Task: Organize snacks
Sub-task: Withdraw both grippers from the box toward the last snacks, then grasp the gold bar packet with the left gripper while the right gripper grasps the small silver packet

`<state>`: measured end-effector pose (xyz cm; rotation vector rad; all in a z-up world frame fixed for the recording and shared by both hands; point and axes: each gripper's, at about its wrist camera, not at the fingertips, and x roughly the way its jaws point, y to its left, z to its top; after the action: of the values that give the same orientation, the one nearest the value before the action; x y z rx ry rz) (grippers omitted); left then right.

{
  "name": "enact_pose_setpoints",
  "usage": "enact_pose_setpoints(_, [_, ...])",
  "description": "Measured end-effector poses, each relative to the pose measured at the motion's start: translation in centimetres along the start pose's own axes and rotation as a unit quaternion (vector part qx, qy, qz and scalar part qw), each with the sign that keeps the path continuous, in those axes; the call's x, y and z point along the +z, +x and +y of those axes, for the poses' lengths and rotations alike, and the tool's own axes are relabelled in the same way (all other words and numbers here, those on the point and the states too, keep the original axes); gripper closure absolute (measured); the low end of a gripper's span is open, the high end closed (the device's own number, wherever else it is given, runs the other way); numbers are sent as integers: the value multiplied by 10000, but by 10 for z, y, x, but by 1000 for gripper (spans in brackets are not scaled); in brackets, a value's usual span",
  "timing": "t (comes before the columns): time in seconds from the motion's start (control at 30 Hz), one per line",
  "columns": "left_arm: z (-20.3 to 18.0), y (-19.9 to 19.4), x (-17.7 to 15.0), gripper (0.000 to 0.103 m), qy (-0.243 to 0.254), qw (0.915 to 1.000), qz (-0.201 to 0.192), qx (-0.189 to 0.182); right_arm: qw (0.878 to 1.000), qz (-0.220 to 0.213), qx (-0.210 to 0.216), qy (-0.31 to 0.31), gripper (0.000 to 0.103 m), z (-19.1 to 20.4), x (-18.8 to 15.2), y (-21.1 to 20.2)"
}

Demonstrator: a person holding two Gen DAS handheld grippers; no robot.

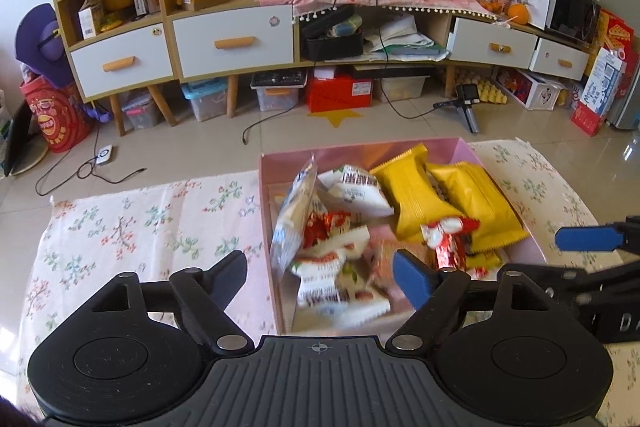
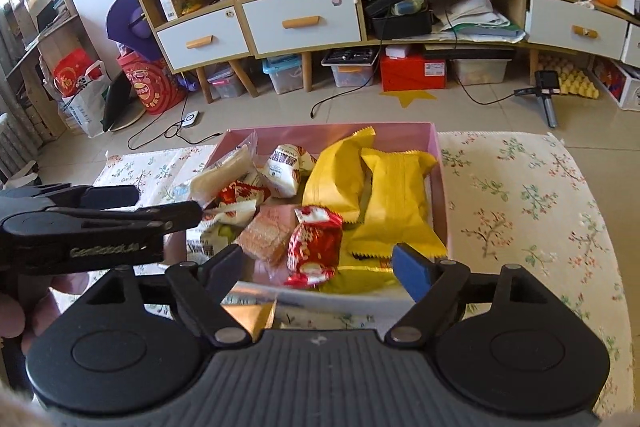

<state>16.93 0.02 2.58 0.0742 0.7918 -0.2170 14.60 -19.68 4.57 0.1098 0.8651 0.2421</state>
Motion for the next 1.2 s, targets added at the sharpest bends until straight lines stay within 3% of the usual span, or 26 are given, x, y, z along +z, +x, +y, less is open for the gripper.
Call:
enact_pose_setpoints(0.27, [4,-28,-33,11,-145,9998,51,-103,9999,-2,-121,-50,11,2,-15,-19])
enact_pose_setpoints(0.5, [4,-44,-61,8,-142,9998,135,-69,9999,16,-152,-27,6,1,-30,-28])
enact_pose_setpoints(0.73, [5,-44,-88,6,-236,9992,169,-265,9997,-65,-199,-117,3,-3,-52,-29])
enact_pose_setpoints(1.0, [1,-21,-105,6,352,9989,252,-199,9982,-41,-173,-575,3,-2,-68,-19])
enact_pose_setpoints(1.1, [-1,-13,-106,7,674,9965,189,-453,9968,-71,-102,-784,3,0,-72,-16])
enact_pose_setpoints(1.2, [-5,-2,-104,9,1045,9921,151,-675,9926,-114,258,-1180,3,1,-76,-13])
